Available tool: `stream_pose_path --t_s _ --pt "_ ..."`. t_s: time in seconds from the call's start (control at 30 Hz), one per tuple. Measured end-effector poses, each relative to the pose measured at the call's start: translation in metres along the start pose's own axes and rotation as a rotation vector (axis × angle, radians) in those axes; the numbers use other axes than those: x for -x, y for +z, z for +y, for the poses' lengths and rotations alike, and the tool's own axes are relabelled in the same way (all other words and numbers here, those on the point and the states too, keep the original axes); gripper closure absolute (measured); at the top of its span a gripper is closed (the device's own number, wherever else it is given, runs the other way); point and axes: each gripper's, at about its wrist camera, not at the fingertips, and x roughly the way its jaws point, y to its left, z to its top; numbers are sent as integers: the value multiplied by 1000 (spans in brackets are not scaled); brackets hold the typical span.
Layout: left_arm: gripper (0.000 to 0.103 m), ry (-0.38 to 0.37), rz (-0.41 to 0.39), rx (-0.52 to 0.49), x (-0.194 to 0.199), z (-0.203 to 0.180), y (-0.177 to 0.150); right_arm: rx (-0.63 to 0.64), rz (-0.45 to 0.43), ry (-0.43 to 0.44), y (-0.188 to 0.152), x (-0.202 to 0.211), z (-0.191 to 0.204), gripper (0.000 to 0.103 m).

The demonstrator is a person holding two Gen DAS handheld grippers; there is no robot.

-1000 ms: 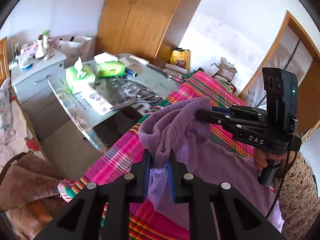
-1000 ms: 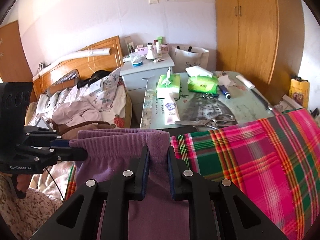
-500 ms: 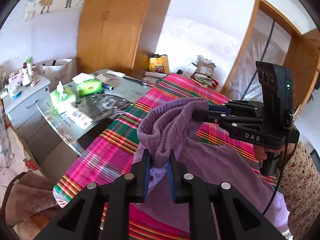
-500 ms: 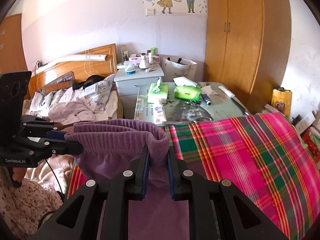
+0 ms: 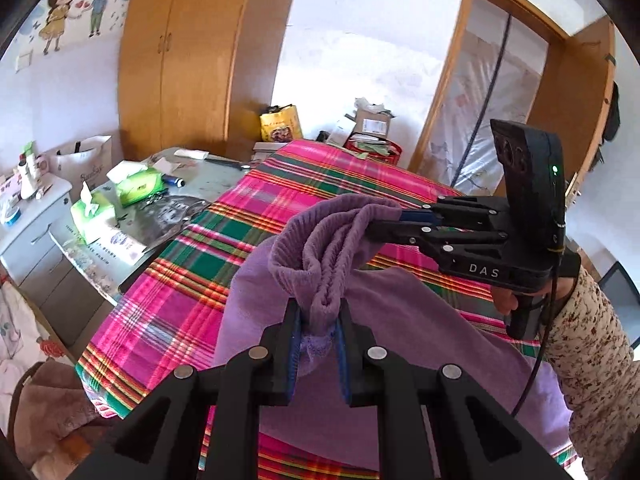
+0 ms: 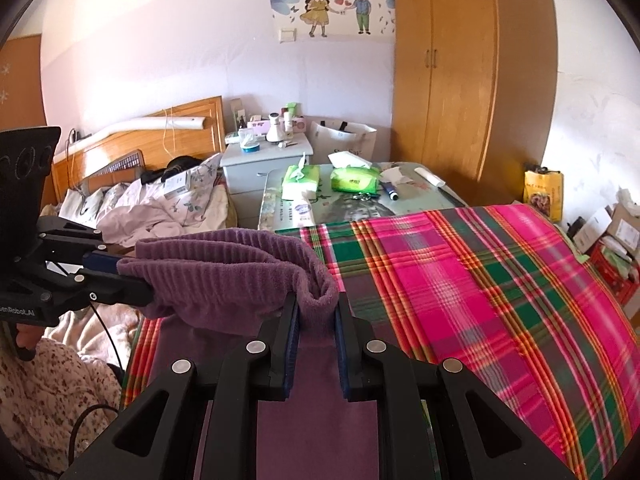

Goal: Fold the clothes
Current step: 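Lift the grasped fleece waistband up with both grippers, then lay the waistband over the fleece with the right gripper while the left gripper releases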

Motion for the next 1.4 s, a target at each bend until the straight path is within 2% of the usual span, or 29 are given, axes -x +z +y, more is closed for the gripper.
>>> stream_pose_path --t_s 0.17,0.37,0.97,1.1,1.23,1.4 --pt "87 -33 13 -38 -1 -21 -4 7 -17 -12 -7 16 -1 86" --pt "87 -67 55 -86 -9 -42 -13 6 15 -22 -28 29 -4 86" --pt "86 -141 259 -197 -47 -83 -63 7 134 -55 -93 43 0 86" --pt "85 -152 292 -220 -48 -85 -71 -2 169 -90 -106 44 5 83" --pt "85 -185 315 -244 -47 -87 -76 -66 174 -131 -114 52 3 78" --pt "83 -232 317 -275 -43 -87 -78 -216 158 -189 -125 72 5 78"
